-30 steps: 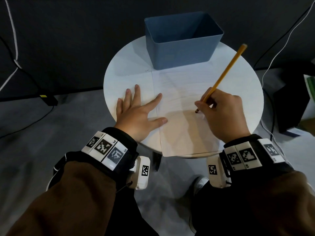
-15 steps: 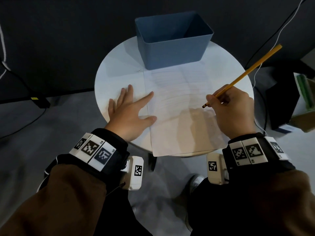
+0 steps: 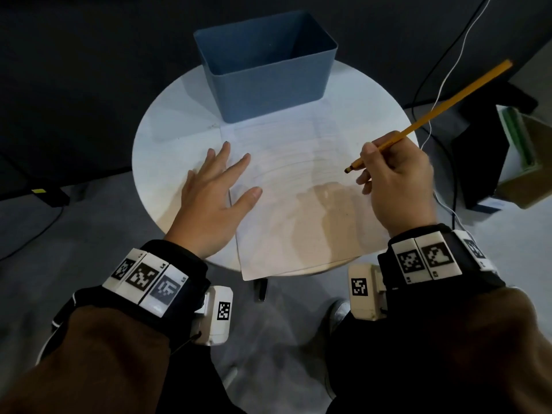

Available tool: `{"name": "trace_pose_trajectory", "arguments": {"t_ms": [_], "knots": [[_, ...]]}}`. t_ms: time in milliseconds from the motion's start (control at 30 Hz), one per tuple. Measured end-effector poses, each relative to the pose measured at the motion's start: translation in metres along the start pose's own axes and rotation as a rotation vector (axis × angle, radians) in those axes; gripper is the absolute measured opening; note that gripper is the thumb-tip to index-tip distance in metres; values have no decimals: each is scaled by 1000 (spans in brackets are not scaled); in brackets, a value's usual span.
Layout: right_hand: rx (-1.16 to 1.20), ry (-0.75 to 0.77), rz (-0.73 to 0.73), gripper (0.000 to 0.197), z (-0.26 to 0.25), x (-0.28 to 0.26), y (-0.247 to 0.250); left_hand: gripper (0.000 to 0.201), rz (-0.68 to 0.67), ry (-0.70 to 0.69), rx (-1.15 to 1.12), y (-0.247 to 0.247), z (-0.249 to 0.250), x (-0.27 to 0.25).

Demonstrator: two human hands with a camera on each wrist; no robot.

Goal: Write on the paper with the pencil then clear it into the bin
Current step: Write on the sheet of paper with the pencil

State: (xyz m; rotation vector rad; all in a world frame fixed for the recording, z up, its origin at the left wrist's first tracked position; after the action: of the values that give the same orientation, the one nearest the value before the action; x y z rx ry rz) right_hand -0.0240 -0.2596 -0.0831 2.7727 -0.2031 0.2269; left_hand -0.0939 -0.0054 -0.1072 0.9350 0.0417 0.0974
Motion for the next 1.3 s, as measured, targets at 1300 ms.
{"name": "trace_pose_trajectory", "arguments": {"t_ms": [1300], "knots": [[-326,279,-269,12,-10,-8,-34,54,-167,-76,177,-9,-7,10]]}}
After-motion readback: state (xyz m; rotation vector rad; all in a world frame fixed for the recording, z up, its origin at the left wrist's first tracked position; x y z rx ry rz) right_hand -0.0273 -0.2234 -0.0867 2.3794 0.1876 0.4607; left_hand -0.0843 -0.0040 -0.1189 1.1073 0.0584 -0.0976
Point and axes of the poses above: each hand's wrist, its own x-axis towards the middle knuckle, its own y-axis out of the back of the hand, z = x × y, the point moved 1 cm from there along x, towards the middle knuckle, and after that the axes turned 4 degrees about x, right-handed, at the moved point
